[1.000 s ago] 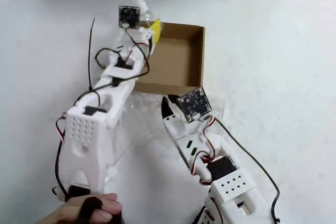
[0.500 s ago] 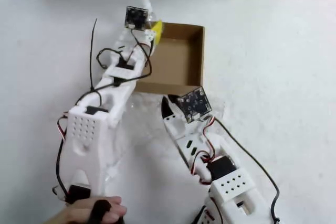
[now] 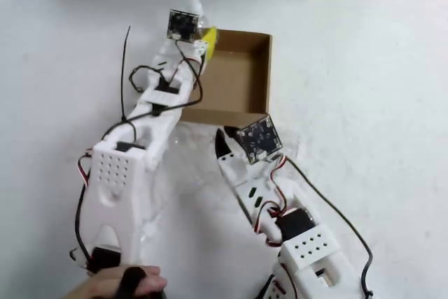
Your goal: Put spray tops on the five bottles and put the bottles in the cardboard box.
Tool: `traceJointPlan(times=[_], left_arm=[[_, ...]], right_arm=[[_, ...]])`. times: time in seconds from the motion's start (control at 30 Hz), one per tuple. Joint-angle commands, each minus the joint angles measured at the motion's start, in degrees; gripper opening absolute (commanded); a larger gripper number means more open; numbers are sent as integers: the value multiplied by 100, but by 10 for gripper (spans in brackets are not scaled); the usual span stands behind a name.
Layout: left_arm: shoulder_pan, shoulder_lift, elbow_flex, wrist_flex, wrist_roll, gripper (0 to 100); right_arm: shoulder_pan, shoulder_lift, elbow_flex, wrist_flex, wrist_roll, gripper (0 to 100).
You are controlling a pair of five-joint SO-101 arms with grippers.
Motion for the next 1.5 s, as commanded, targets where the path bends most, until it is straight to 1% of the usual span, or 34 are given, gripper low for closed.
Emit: traceJointPlan(times=[0.0,0.17,0.3,0.43,0.57,0.67,0.73,0.93,1.13,1.27,1.47], left_arm=[[13,-40,-167,-70,-62,59],[-13,-40,-132,-35,-44,192],[-31,-40,-132,-35,158,225],[-127,-48,-141,-26,193,280],[-154,-171,-123,-18,193,298],[-127,-488,26,281,193,299],[-110,-664,211,334,193,302],[-110,-1015,571,369,281,402],[-224,-1226,624,396,440,404],[-251,-1446,624,870,440,405],[-251,-1868,633,2013,396,408]], right_arm=[[-4,-119,-387,22,-18,18],[-4,-119,-387,22,-18,19],[-4,-119,-387,22,-18,19],[-4,-119,-387,22,-18,20],[-4,-119,-396,13,-18,21],[-4,-119,-396,13,-18,21],[-4,-119,-396,13,-18,21],[-4,-119,-396,13,-18,21],[-4,-92,-457,13,-18,21],[-4,-92,-457,13,-18,21],[31,-119,-457,13,-18,21]])
